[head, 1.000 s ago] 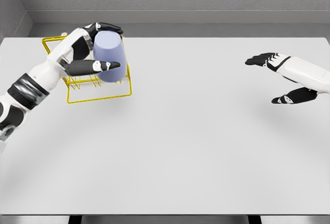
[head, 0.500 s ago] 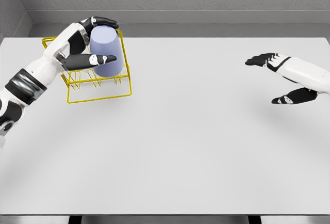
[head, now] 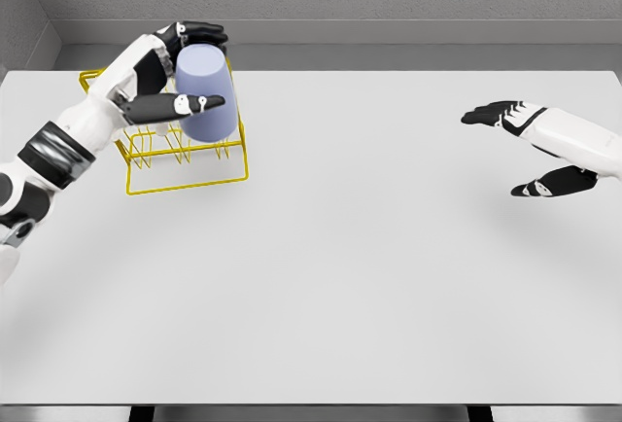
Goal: Place the cup on the cup holder with both arms
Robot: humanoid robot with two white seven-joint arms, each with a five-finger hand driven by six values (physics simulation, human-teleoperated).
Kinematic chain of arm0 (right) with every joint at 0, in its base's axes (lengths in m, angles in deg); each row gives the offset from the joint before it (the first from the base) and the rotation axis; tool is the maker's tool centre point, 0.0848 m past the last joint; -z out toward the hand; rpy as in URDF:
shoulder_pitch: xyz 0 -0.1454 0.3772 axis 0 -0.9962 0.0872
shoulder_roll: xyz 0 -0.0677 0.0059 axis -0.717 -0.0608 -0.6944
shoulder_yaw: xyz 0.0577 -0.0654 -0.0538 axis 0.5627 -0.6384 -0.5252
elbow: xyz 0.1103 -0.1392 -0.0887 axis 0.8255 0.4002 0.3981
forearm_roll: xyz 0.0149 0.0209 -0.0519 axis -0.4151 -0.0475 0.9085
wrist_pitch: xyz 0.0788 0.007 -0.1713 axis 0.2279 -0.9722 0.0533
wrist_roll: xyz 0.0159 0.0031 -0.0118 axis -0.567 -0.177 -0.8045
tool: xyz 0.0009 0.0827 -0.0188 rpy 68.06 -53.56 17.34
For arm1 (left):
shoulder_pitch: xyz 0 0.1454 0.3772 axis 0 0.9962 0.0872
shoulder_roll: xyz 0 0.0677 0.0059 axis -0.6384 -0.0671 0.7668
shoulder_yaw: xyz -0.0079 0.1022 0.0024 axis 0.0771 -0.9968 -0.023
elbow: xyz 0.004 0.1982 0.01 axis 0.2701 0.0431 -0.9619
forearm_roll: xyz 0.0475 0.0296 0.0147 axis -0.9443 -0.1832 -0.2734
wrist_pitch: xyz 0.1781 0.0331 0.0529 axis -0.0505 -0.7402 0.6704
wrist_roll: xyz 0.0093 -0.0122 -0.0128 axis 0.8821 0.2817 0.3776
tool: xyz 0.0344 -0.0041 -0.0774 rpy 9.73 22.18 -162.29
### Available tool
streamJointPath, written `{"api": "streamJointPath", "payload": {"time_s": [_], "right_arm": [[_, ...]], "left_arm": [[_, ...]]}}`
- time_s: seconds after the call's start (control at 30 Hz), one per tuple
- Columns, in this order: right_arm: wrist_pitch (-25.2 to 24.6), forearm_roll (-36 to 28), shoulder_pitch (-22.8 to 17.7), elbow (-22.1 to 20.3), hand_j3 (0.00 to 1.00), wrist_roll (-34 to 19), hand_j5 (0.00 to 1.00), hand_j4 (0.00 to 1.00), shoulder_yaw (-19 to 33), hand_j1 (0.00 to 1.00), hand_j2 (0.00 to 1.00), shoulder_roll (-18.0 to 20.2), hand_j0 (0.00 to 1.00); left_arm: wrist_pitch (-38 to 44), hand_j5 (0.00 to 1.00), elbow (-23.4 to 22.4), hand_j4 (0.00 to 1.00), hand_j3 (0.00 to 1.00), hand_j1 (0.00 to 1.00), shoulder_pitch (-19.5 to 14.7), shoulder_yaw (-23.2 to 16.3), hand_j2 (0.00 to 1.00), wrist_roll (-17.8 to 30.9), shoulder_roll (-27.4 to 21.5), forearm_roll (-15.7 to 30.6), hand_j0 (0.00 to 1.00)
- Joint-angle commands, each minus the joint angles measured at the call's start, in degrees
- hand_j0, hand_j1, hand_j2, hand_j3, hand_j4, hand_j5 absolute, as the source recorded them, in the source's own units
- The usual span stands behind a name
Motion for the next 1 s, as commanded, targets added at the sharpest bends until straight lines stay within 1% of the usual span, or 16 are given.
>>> {"api": "streamJointPath", "payload": {"time_s": [0.0, 0.33, 0.43, 0.47, 0.5, 0.67, 0.77, 0.87, 0.97], "right_arm": [[-0.17, -0.51, 0.00, -0.16, 1.00, 0.03, 1.00, 1.00, -0.02, 1.00, 1.00, 0.07, 1.00], [-0.17, -0.42, 0.00, -0.16, 1.00, 0.03, 1.00, 1.00, 0.07, 1.00, 1.00, 0.07, 1.00], [-0.17, -0.42, 0.00, -0.07, 1.00, 0.03, 1.00, 1.00, -0.02, 1.00, 1.00, 0.07, 1.00], [-0.17, -0.42, 0.00, -0.07, 1.00, 0.03, 1.00, 1.00, -0.02, 1.00, 1.00, 0.07, 1.00], [-0.17, -0.42, 0.00, 0.02, 1.00, 0.03, 1.00, 1.00, 0.07, 1.00, 1.00, 0.07, 1.00], [-0.17, -0.42, 0.00, 0.10, 1.00, 0.03, 1.00, 1.00, -0.02, 1.00, 1.00, 0.07, 1.00], [-0.17, -0.42, 0.00, 0.10, 1.00, 0.03, 1.00, 1.00, -0.02, 1.00, 1.00, 0.07, 1.00], [-0.17, -0.42, 0.00, 0.28, 1.00, 0.03, 1.00, 1.00, 0.07, 1.00, 1.00, 0.07, 1.00], [-0.17, -0.42, 0.00, 0.28, 1.00, 0.03, 1.00, 1.00, 0.07, 1.00, 1.00, 0.07, 1.00]], "left_arm": [[0.17, 1.00, -0.17, 1.00, 1.00, 1.00, 0.00, -0.18, 1.00, -0.05, 0.11, -0.14, 1.00], [-0.18, 1.00, -0.17, 1.00, 1.00, 1.00, -0.70, -0.09, 1.00, -0.05, 0.11, -0.23, 1.00], [-0.62, 1.00, 0.70, 1.00, 1.00, 1.00, -0.70, -0.09, 1.00, 0.04, -0.33, -0.14, 1.00], [-3.07, 1.00, 0.88, 1.00, 1.00, 1.00, -0.53, -0.09, 1.00, 0.04, -0.59, -0.14, 1.00], [-9.05, 1.00, 1.32, 1.00, 1.00, 1.00, 0.00, -0.18, 1.00, 0.04, -0.94, -0.14, 1.00], [-17.93, 1.00, 1.41, 1.00, 1.00, 1.00, 2.81, -0.01, 1.00, -0.05, -6.56, 0.12, 1.00], [-19.95, 1.00, 1.50, 1.00, 1.00, 1.00, 4.04, 0.17, 1.00, -0.05, -9.55, 0.12, 1.00], [-25.23, 1.00, 0.88, 1.00, 1.00, 1.00, 7.20, 0.52, 1.00, -0.05, -13.33, 0.21, 1.00], [-25.76, 1.00, 0.62, 1.00, 1.00, 1.00, 10.28, 3.42, 1.00, -0.05, -14.92, 0.21, 1.00]]}}
